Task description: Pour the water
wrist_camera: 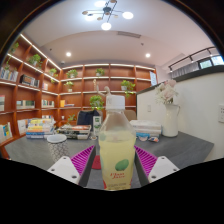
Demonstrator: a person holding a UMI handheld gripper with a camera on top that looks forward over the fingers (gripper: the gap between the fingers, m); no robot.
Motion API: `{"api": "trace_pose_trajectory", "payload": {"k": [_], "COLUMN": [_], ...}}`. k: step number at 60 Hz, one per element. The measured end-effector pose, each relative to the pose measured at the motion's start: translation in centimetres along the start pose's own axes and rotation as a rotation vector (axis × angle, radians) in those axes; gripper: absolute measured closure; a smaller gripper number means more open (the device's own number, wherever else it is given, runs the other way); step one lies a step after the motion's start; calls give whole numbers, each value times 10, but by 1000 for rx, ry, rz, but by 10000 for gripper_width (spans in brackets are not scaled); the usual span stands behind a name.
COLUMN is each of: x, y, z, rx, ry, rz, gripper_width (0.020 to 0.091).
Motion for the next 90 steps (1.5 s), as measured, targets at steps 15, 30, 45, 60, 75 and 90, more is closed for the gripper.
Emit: {"api": "trace_pose_trajectory", "payload": {"k": [15, 30, 45, 60, 75, 90], "x": [-9, 1, 10, 36, 65, 89], "y": [0, 4, -4, -24, -35, -35], "z": [-11, -10, -23, -78, -121, -133], "rx": [-33, -52, -7, 2, -83, -157], "ry": [22, 29, -41, -161, -274, -386], "rz": [29, 66, 264, 899, 1481, 1892], "gripper_width": [635, 742, 743, 742, 743, 743]}}
Point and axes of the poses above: the point between the fingertips, and its own axes, seen from behind it with the camera up: x to the left, y down, z backward, against the way the camera looks, the point moved 8 cm from there along z, backward, against the way the camera looks, and after that the axes turned 11 degrees about -x, right-handed, at the moved point
